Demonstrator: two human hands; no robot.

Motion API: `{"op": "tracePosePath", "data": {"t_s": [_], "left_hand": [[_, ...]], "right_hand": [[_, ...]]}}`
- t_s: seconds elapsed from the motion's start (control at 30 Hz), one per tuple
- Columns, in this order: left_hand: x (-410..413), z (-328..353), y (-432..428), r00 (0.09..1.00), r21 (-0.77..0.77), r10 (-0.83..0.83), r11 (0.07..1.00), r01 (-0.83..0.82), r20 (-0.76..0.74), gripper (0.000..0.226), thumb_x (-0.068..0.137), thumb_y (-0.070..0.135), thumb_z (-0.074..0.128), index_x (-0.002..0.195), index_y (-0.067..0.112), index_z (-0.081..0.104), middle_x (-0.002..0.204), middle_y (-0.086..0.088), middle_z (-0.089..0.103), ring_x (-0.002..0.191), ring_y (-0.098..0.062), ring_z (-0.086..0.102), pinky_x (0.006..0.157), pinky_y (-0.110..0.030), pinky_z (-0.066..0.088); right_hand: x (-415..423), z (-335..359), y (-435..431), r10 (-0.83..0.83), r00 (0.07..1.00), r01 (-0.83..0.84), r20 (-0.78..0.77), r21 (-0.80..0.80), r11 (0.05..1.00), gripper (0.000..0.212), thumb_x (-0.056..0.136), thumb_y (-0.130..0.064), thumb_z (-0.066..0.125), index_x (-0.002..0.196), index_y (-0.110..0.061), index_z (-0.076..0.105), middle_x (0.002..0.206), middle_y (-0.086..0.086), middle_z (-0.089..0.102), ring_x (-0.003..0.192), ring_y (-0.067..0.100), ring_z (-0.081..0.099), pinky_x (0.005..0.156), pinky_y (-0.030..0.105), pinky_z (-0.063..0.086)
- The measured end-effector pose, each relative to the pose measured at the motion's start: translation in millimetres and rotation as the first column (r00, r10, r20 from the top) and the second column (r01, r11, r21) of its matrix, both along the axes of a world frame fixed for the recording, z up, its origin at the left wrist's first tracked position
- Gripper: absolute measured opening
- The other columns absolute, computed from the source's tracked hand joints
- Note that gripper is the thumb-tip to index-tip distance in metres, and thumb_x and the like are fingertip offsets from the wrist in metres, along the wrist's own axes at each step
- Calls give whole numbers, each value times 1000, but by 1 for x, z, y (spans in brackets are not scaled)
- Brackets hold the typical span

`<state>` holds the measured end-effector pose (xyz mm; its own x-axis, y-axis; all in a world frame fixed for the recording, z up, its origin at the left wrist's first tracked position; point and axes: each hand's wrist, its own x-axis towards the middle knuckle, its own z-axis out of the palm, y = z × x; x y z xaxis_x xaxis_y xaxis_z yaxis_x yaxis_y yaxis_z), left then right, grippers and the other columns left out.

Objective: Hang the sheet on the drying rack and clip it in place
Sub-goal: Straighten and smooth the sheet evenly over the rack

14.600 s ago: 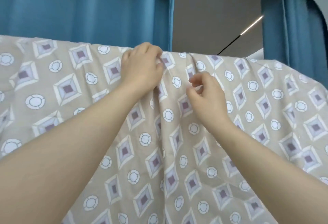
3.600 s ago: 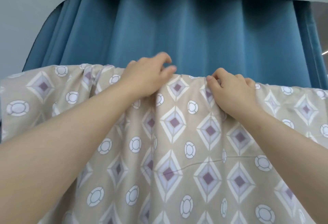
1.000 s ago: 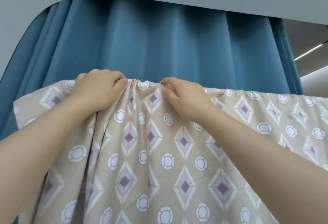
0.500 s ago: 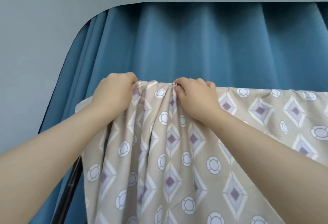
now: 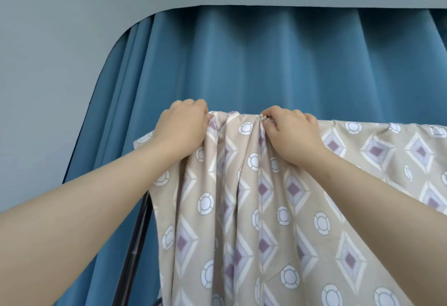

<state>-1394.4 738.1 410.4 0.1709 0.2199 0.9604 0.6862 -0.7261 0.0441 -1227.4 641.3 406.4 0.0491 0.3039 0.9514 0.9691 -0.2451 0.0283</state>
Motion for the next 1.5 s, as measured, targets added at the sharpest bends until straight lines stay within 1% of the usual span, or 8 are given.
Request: {"op": "tracePosePath", "data": {"t_s": [0.17, 0.5, 0.83, 1.03, 1.17, 1.27, 1.37, 1.5], "left_hand": [[-23, 6, 1, 969, -137, -245, 961, 239, -24, 28, 95, 14, 42, 114, 19, 61, 114, 3, 63, 107, -19, 55, 83, -26, 40], [-28, 3, 1, 999, 172, 32, 985, -26, -32, 27, 96, 18, 41, 98, 6, 66, 93, -14, 68, 89, -35, 58, 73, -40, 47], [-30, 41, -13, 839, 105, -326, 944, 313, 435, 29, 96, 15, 38, 105, 10, 65, 112, -7, 64, 108, -23, 53, 77, -20, 32], [-45, 23, -1, 780, -39, -257, 940, 338, 571, 28, 89, 8, 33, 101, 16, 57, 112, -4, 59, 90, -19, 46, 74, -29, 34], [-44, 6, 5, 905, -92, -200, 963, 252, 376, 27, 90, 15, 38, 111, 22, 52, 118, 3, 59, 109, -24, 51, 97, -39, 40], [-27, 4, 3, 979, -185, -197, 962, 203, 49, 27, 95, 36, 43, 107, 19, 61, 105, 1, 65, 103, -22, 55, 91, -35, 44], [-24, 5, 2, 970, -135, -236, 961, 242, 60, 30, 96, 33, 46, 96, 11, 66, 90, -6, 67, 86, -22, 56, 73, -30, 42], [-34, 8, 15, 985, -66, -136, 987, 143, 106, 27, 97, 22, 44, 101, 11, 68, 103, -8, 69, 102, -27, 56, 80, -32, 45]], "right_hand": [[-4, -2, -1, -31, 999, 31, -9, 32, 999, 35, 99, -26, 28, 127, -24, 49, 123, 0, 59, 119, 23, 44, 103, 35, 20], [-10, -5, -6, -29, 1000, 29, -7, 52, 998, 34, 99, -25, 29, 125, -22, 50, 119, 0, 60, 117, 23, 46, 102, 34, 20], [-9, -8, -3, -55, 998, 52, 22, 86, 995, 31, 100, -29, 28, 122, -23, 49, 117, -2, 58, 115, 22, 45, 98, 31, 17], [-10, -7, -2, -44, 999, 44, 4, 88, 995, 32, 98, -29, 29, 121, -23, 50, 116, -1, 58, 114, 22, 45, 99, 32, 18], [-10, -6, -1, -44, 999, 45, -11, 91, 995, 32, 97, -26, 29, 120, -22, 51, 115, 0, 59, 114, 23, 45, 99, 33, 19], [-13, -6, 1, -35, 999, 36, -9, 99, 994, 31, 97, -27, 30, 119, -21, 51, 115, 1, 59, 114, 23, 45, 99, 33, 19], [-10, -6, -1, -34, 999, 34, 0, 93, 995, 31, 98, -30, 30, 120, -21, 51, 116, 0, 60, 115, 23, 45, 100, 33, 19], [-5, -6, -5, -36, 999, 37, -3, 80, 996, 31, 99, -31, 30, 121, -23, 51, 117, -1, 60, 116, 22, 46, 100, 34, 20]]}}
